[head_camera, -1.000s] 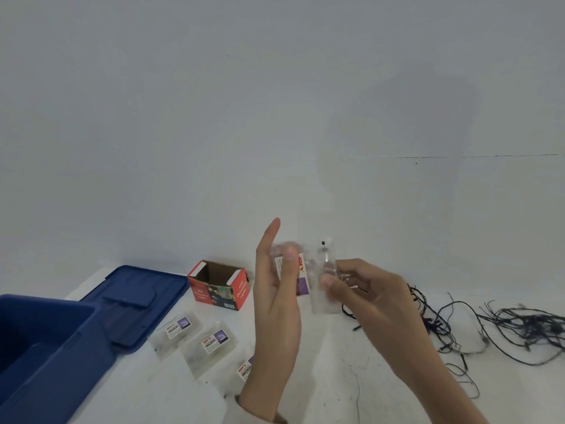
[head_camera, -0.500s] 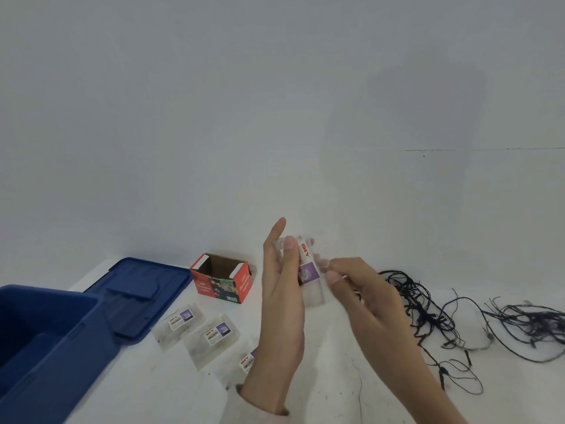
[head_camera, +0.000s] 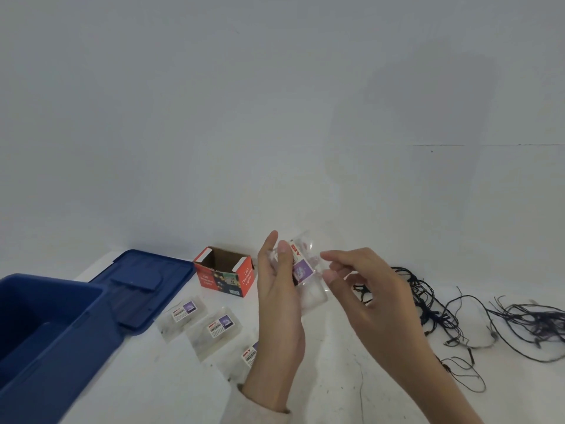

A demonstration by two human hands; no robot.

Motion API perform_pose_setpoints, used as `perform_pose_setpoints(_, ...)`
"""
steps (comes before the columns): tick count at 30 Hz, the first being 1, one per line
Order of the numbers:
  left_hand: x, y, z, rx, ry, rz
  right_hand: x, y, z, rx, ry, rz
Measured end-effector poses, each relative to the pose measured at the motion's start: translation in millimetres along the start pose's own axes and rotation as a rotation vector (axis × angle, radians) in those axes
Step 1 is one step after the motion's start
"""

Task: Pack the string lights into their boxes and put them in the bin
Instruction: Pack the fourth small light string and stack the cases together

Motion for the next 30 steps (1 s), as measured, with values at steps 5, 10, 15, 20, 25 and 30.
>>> perform_pose_setpoints(5,3.2,-1.5,-1.8,0.02,0.071,0.024,5.4,-10.1,0.3,0.206,0.111,0.302)
perform_pose_setpoints(10,4.8,-0.5,-3.4,0.02,0.08,0.031,8.1,-8.1,3.2,0.125,0.144,0.202)
perform_pose_setpoints(15,-3.6,2.6,-1.3,-0.005,0.007,-0.048,-5.2,-9.1,2.2,0.02,-0.052,-0.029)
perform_pose_setpoints(20,-2.5,4.4,-0.5,-0.013,-0.022,-0.072,-8.8,-21.7,1.6,0.153,-0.13,-0.065)
perform_pose_setpoints(25,0.2,4.0,-0.6,-0.005,-0.034,-0.041,-11.2,-7.6,-2.3,-0.058,-0.252,-0.144)
perform_pose_setpoints(30,3.0,2.0,-1.1,0.045,-0.002,0.009,-3.5,-4.1,-6.9,-0.232,-0.316,-0.367)
Point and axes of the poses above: each hand's wrist, its own z-axis towards the middle knuckle, its own x-axis out of the palm, y = z × x, the point moved 5 cm from there along z, towards the middle knuckle, and after that the axes turned 14 degrees about -z, right-handed, at the moved point
